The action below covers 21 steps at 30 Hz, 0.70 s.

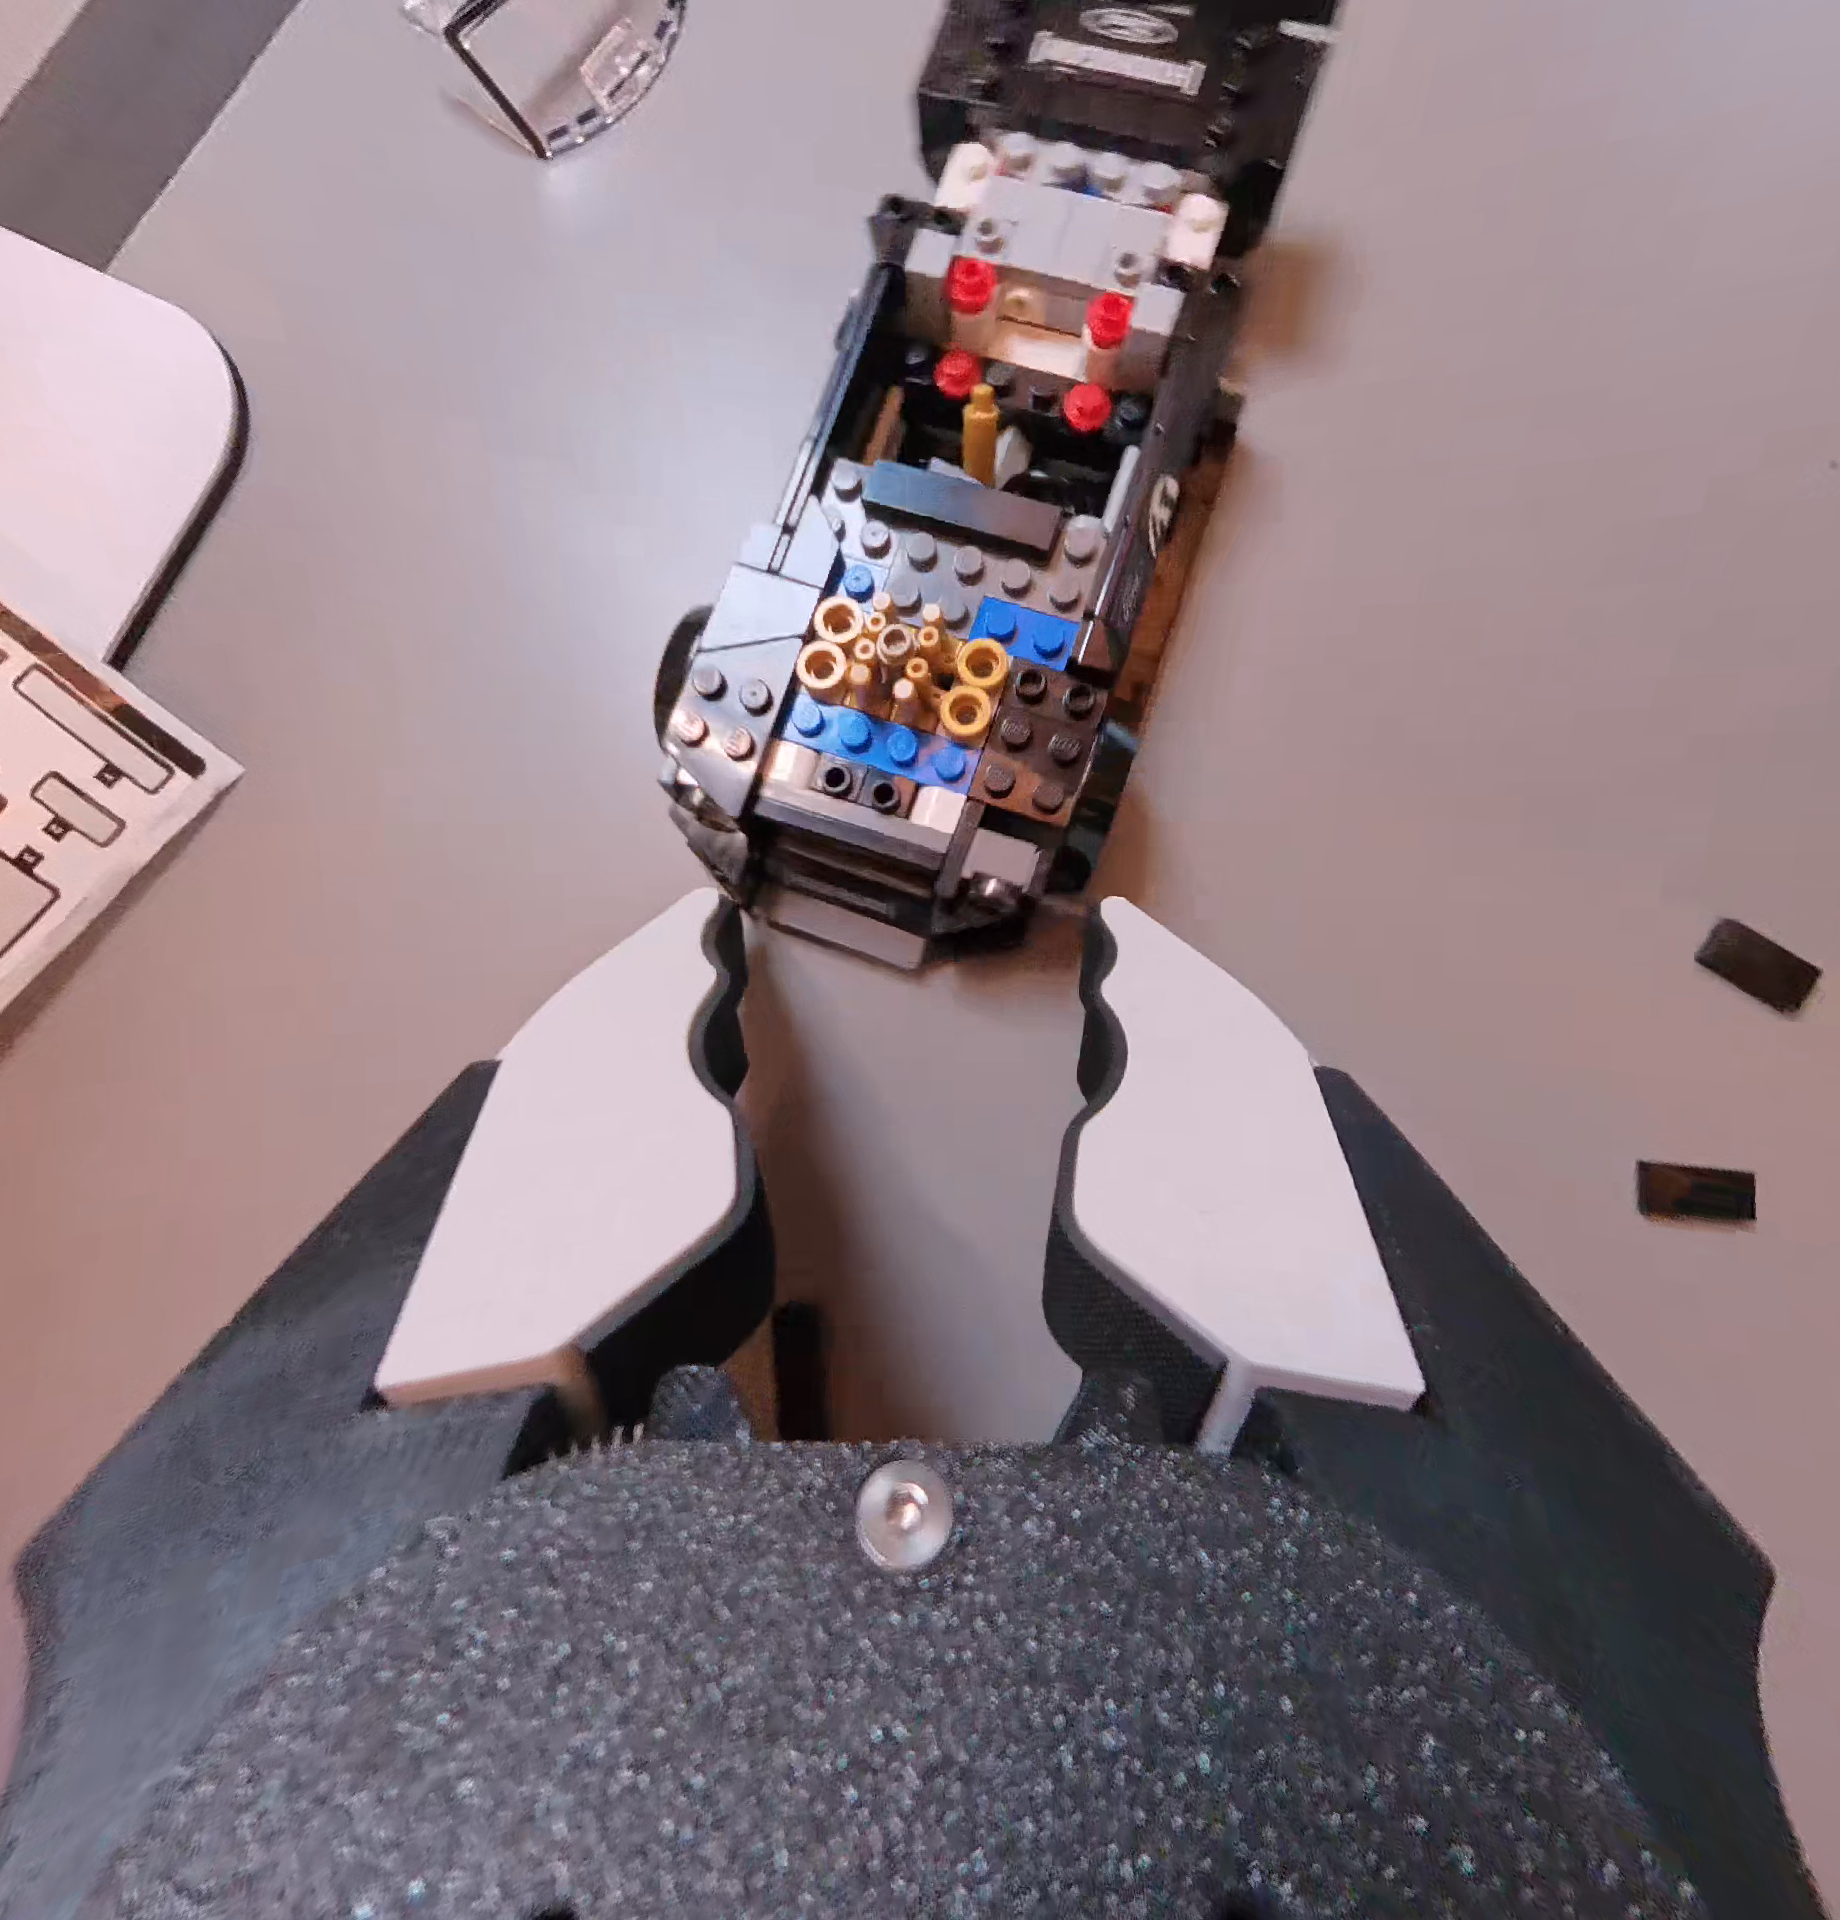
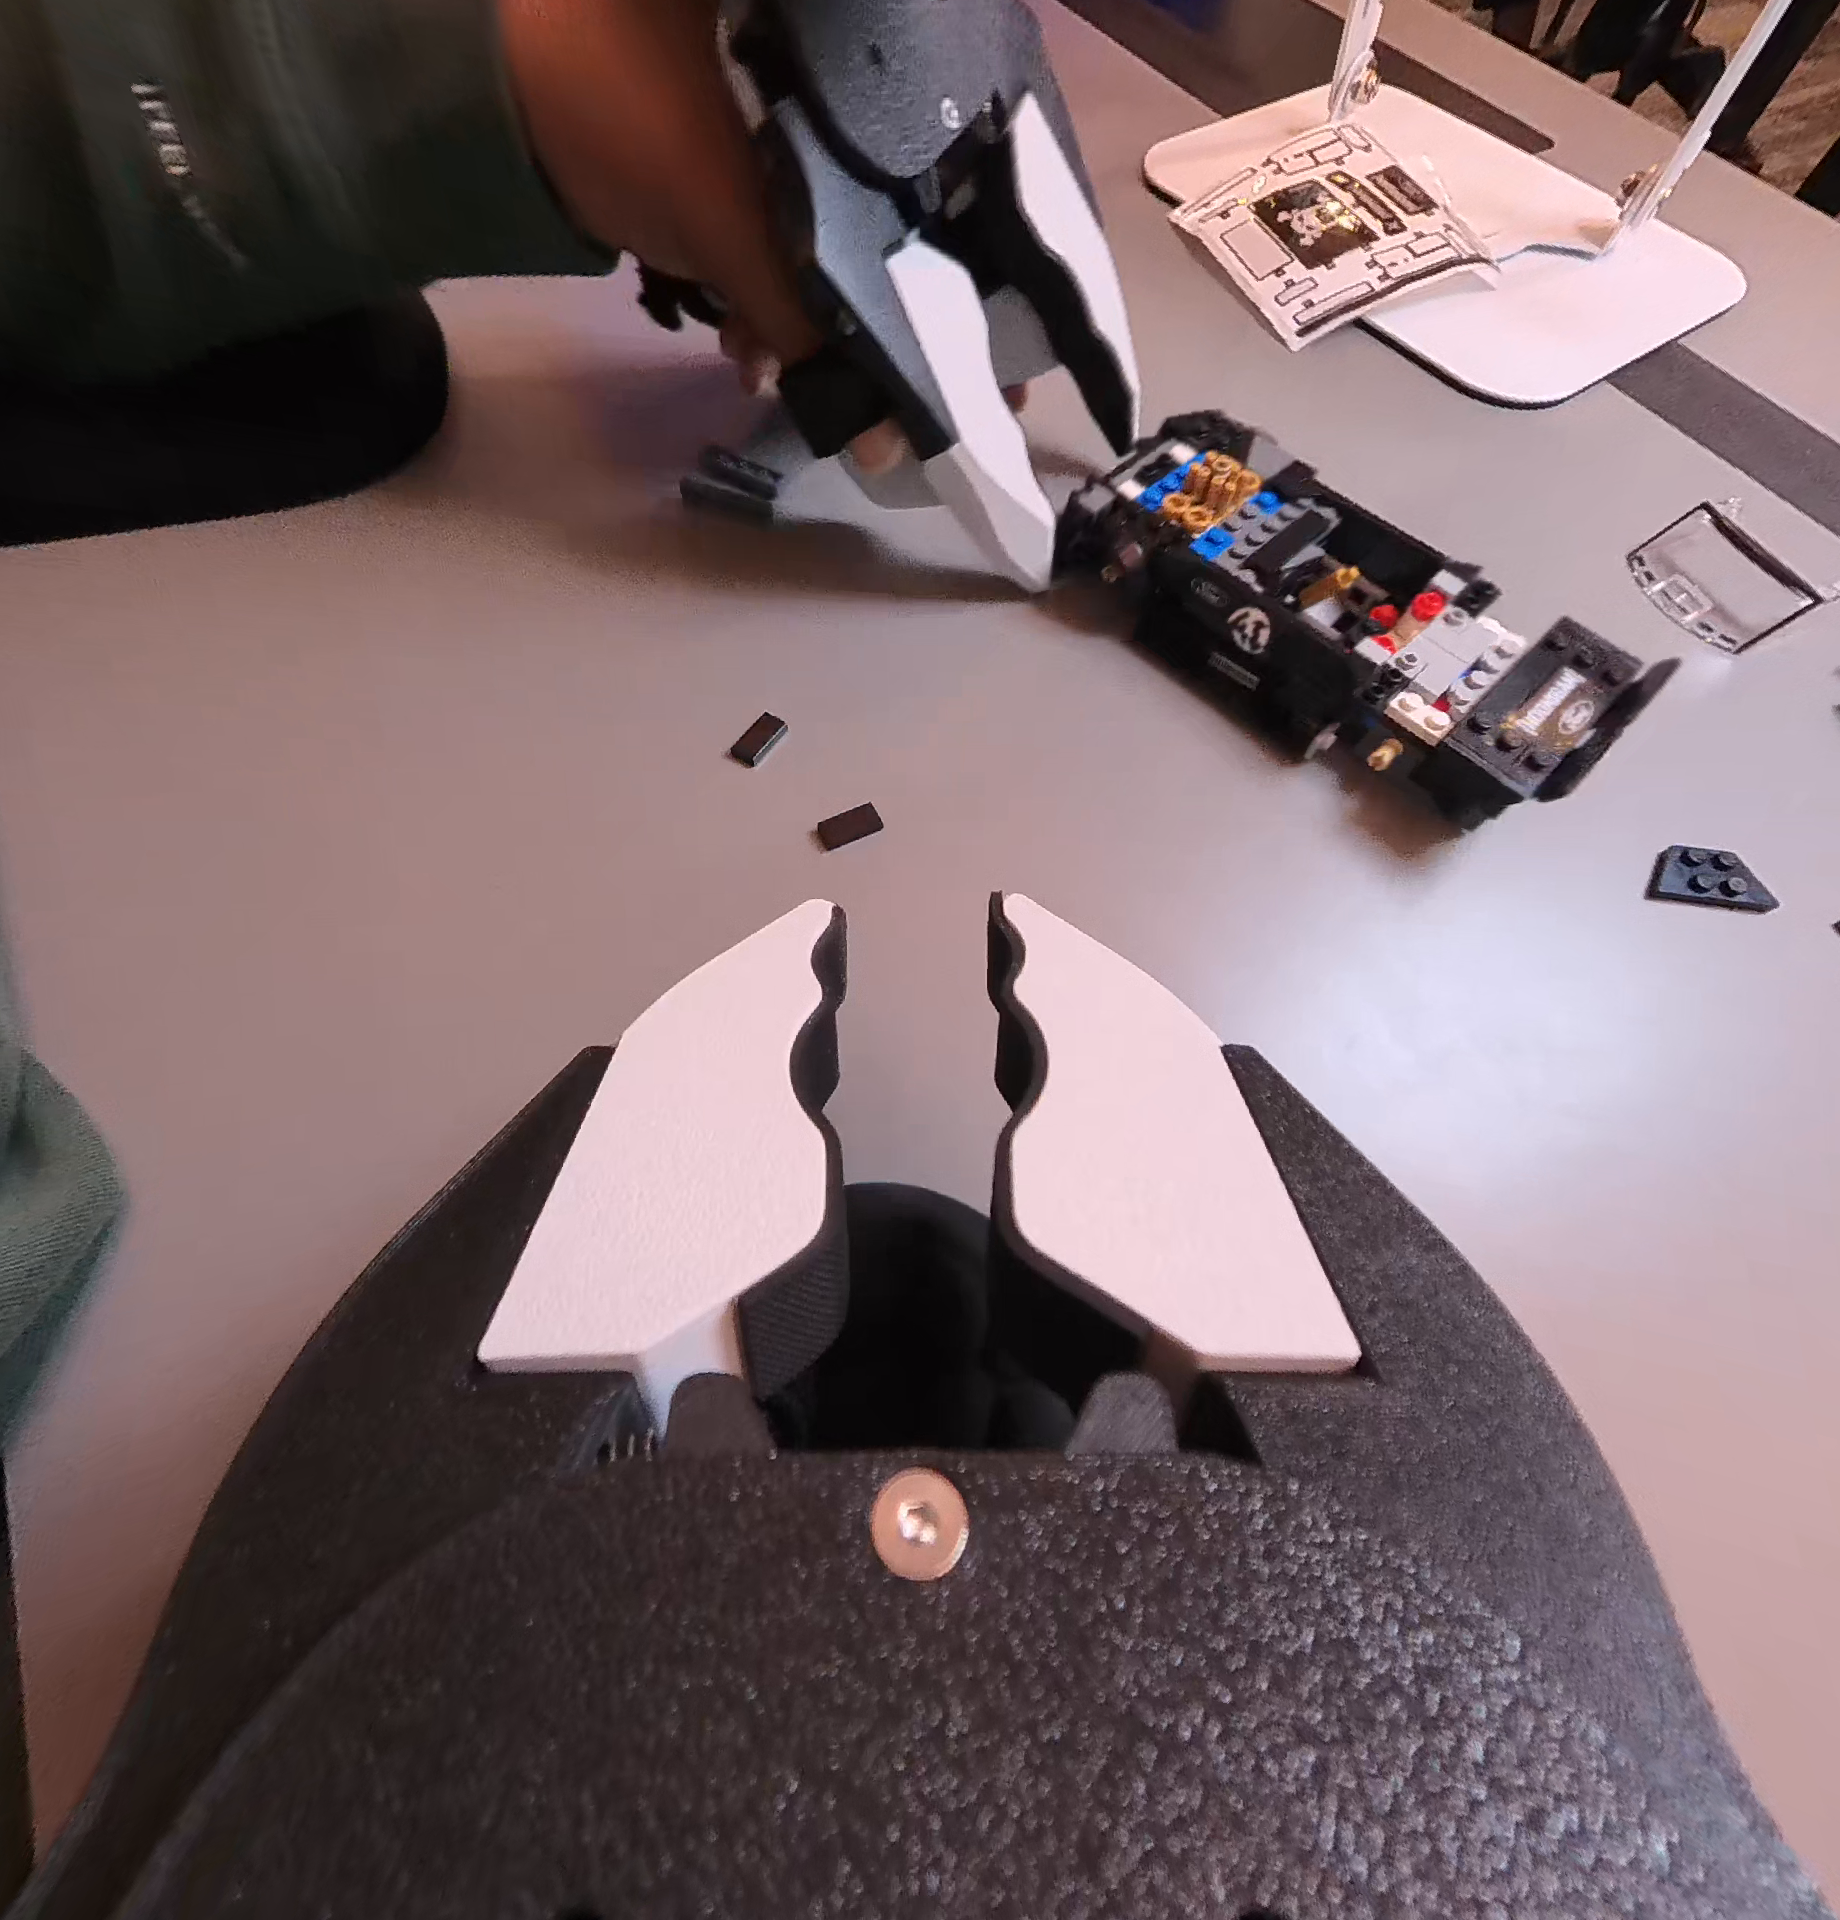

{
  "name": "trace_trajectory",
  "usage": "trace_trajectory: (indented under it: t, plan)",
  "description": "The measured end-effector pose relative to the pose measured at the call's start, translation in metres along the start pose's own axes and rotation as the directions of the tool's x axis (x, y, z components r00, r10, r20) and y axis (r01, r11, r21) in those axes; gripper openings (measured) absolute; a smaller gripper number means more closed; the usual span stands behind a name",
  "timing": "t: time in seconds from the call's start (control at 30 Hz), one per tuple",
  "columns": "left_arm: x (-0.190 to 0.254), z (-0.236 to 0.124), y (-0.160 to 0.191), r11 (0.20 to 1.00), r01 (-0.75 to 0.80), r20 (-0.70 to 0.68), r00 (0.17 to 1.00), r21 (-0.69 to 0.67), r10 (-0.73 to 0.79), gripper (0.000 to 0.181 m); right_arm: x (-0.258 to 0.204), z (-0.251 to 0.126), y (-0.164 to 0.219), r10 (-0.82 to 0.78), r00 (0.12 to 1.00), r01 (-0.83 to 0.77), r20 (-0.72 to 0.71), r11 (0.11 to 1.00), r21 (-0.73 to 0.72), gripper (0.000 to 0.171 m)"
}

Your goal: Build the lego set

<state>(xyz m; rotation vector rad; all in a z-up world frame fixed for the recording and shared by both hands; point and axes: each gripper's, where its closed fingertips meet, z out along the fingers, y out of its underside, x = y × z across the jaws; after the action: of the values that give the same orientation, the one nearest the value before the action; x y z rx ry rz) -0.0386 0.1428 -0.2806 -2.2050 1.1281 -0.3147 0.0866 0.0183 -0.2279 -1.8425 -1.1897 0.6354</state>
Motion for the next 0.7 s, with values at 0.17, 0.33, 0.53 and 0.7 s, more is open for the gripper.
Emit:
trace_trajectory:
  t: [0.17, 0.33, 0.53, 0.7]
  plan:
    - [-0.009, 0.005, -0.006, 1.000, -0.011, -0.020, 1.000, 0.004, 0.011, 0.062, -0.001, -0.003, 0.002, 0.011, 1.000, -0.011, -0.009, 1.000, 0.003, 0.026]
    - [-0.026, -0.042, -0.011, 0.995, 0.008, 0.031, 0.999, 0.100, -0.011, 0.064, 0.000, -0.008, 0.005, 0.027, 0.999, -0.026, -0.020, 1.000, 0.012, 0.026]
    - [-0.055, -0.100, 0.048, 0.993, 0.117, 0.115, 0.986, 0.020, -0.118, 0.053, 0.003, -0.010, 0.003, 0.058, 0.998, -0.058, -0.006, 0.997, 0.053, 0.025]
    - [-0.044, -0.089, 0.098, 0.980, 0.149, 0.166, 0.978, -0.131, -0.127, 0.043, 0.002, -0.005, -0.001, 0.041, 0.999, -0.041, 0.000, 0.998, 0.053, 0.025]
